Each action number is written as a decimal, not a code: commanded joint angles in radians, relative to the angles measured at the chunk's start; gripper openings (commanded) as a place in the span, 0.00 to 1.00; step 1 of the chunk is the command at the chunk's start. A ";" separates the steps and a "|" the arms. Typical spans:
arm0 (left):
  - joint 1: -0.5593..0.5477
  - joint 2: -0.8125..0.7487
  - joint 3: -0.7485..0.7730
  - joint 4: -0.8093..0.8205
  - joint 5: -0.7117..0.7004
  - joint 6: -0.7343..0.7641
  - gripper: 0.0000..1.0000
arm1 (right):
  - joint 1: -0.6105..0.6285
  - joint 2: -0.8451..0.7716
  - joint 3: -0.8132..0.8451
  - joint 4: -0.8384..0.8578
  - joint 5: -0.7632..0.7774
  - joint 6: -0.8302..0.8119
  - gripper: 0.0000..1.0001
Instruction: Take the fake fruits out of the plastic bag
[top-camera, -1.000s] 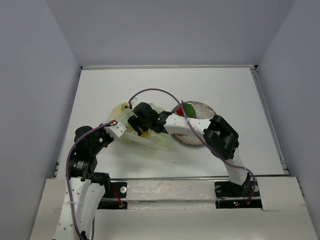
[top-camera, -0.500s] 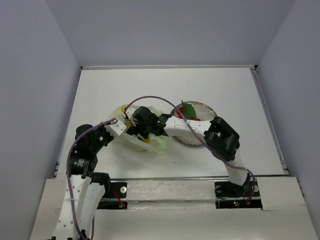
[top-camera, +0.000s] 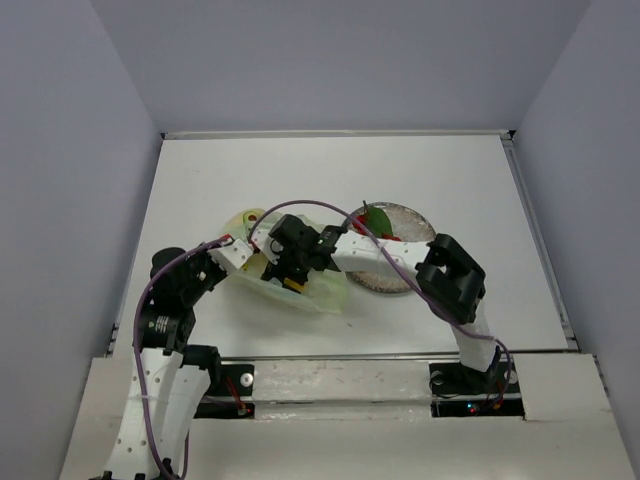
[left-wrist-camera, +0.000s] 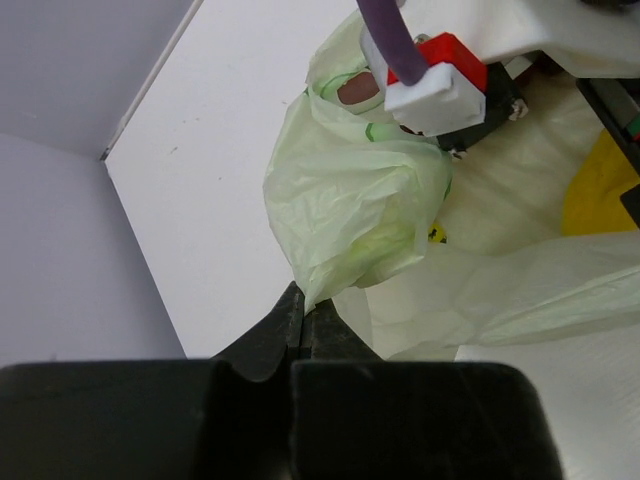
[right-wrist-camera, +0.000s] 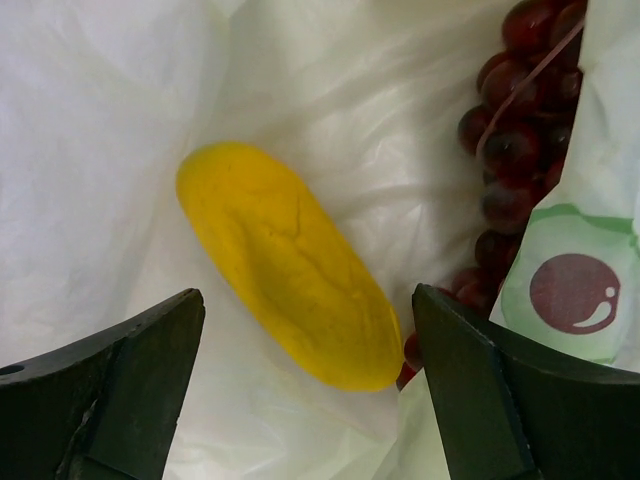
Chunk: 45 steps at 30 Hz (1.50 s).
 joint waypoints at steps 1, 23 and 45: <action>0.008 0.012 0.011 0.047 -0.007 0.005 0.00 | 0.005 0.027 -0.001 -0.069 0.005 -0.060 0.92; 0.011 0.079 0.005 0.128 -0.130 -0.118 0.00 | 0.005 -0.200 0.135 0.006 0.002 0.042 0.13; 0.011 0.053 0.024 0.140 -0.114 -0.135 0.00 | -0.636 -0.605 -0.240 0.071 0.364 0.578 0.16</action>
